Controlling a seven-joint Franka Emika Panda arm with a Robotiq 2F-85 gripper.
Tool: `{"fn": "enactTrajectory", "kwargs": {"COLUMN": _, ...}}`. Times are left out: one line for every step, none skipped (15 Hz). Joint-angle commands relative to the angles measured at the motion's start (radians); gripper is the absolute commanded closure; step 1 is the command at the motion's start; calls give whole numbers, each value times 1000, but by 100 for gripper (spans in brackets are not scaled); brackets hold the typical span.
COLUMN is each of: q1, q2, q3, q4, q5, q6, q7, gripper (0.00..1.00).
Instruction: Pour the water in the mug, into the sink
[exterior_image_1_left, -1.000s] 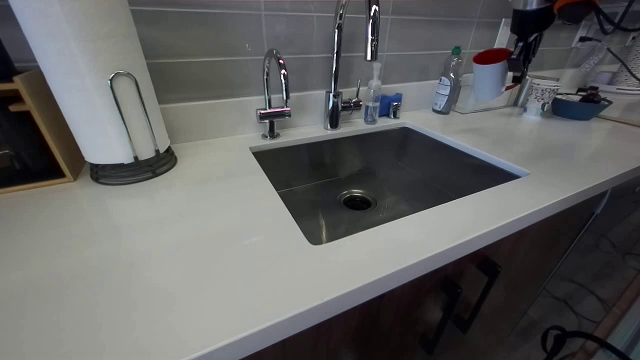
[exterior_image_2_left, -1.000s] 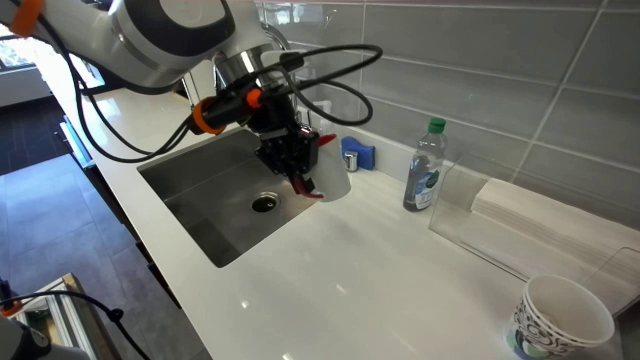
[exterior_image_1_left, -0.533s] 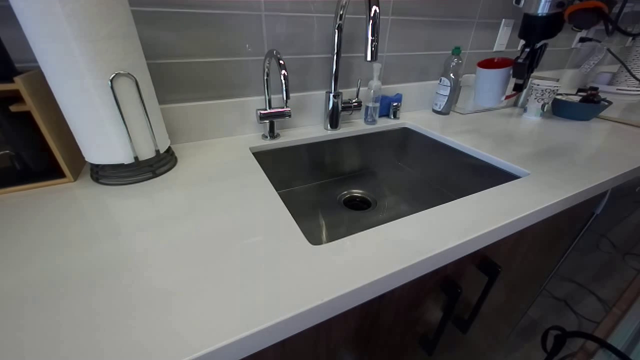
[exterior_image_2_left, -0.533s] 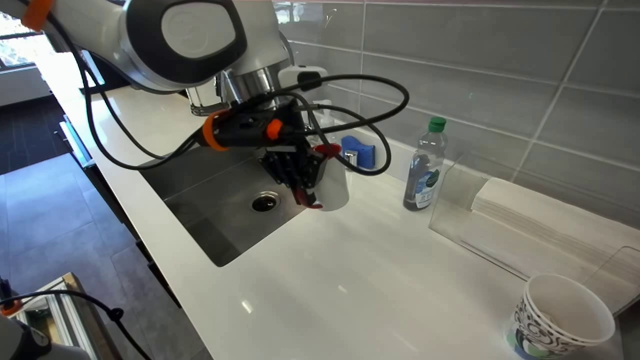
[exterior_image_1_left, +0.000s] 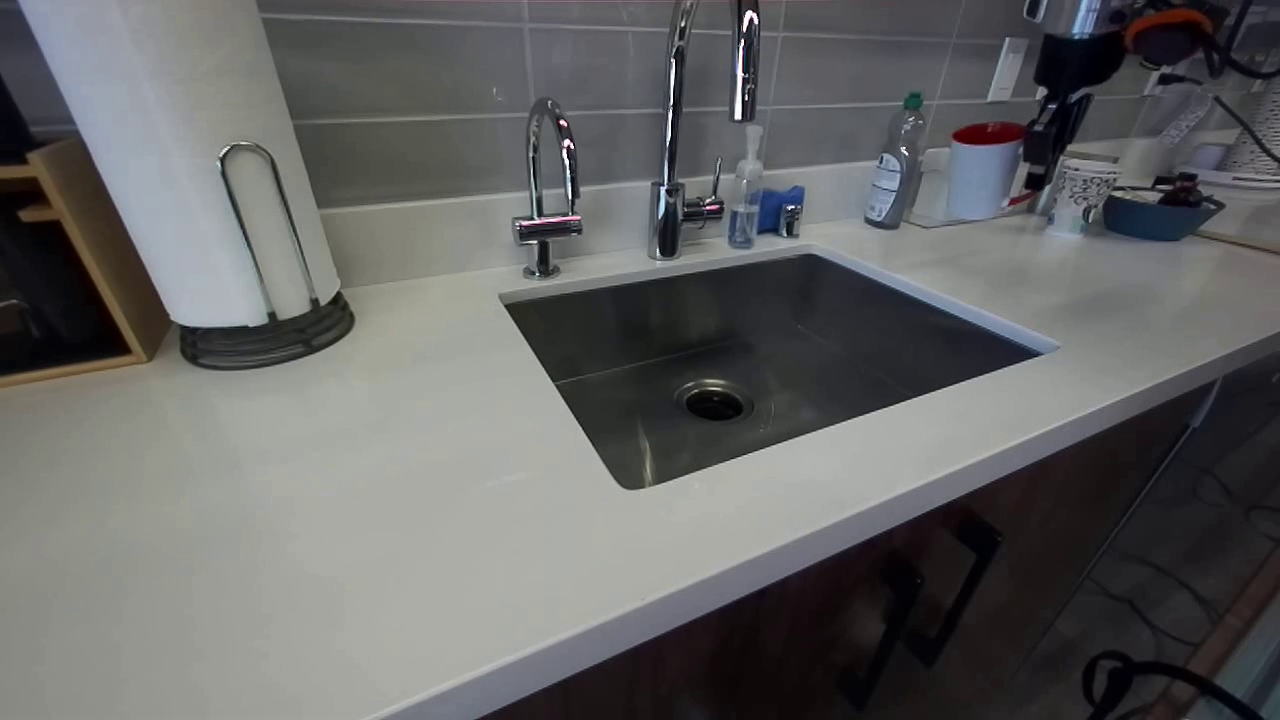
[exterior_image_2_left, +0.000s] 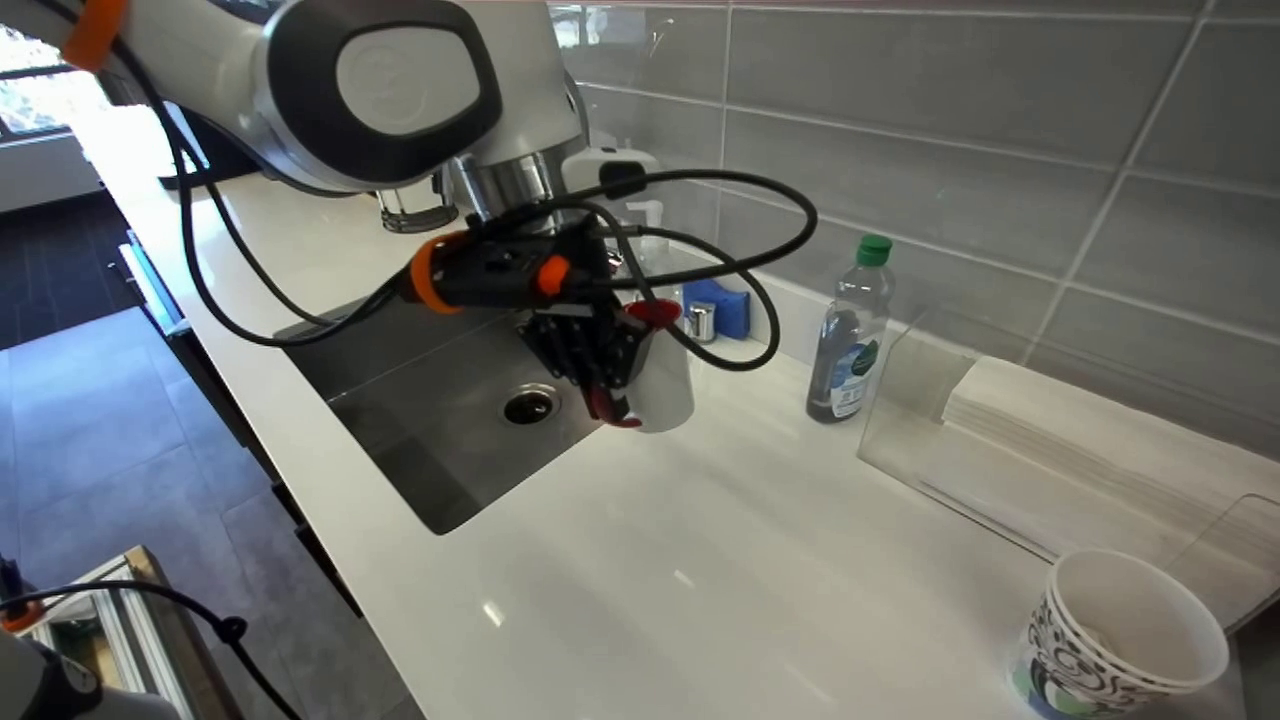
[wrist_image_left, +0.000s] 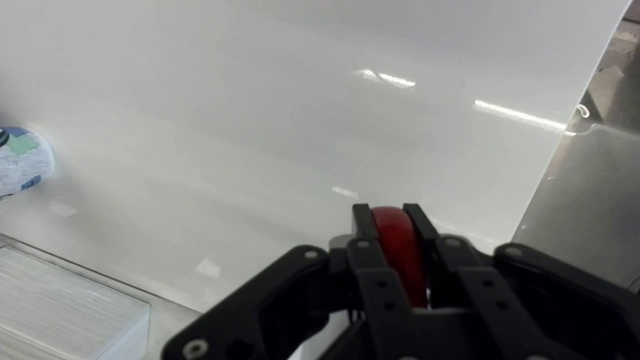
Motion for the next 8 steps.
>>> {"fn": "enactTrajectory", "kwargs": {"q1": -14, "q2": 52, "q3": -5, "q4": 55, "q5": 116, "q6": -20, "q7": -63, "gripper": 95}}
{"fn": "enactTrajectory", "kwargs": {"q1": -16, "q2": 62, "q3": -10, "q4": 63, "q5": 154, "q6": -16, "q7": -76, "gripper": 95}}
{"fn": "enactTrajectory", "kwargs": {"q1": -19, "q2": 73, "q3": -15, "q4": 73, "q5": 194, "q6": -14, "q7": -100, "gripper": 95}}
{"fn": "enactTrajectory", "kwargs": {"q1": -23, "q2": 84, "q3": -20, "q4": 81, "q5": 228, "q6": -5, "q7": -122, "gripper": 95}}
{"fn": "enactTrajectory", "kwargs": {"q1": -28, "q2": 98, "q3": -24, "q4": 91, "q5": 256, "q6": 0, "q7": -136, "gripper": 95}}
{"fn": "enactTrajectory", "kwargs": {"q1": -35, "q2": 112, "q3": -27, "q4": 103, "q5": 285, "q6": -2, "q7": -154, "gripper": 95}}
{"fn": "enactTrajectory", "kwargs": {"q1": -42, "q2": 126, "q3": -30, "q4": 115, "q5": 311, "q6": -2, "q7": -170, "gripper": 95}}
{"fn": "enactTrajectory", "kwargs": {"q1": -49, "q2": 140, "q3": -33, "q4": 124, "q5": 331, "q6": 7, "q7": -185, "gripper": 95}}
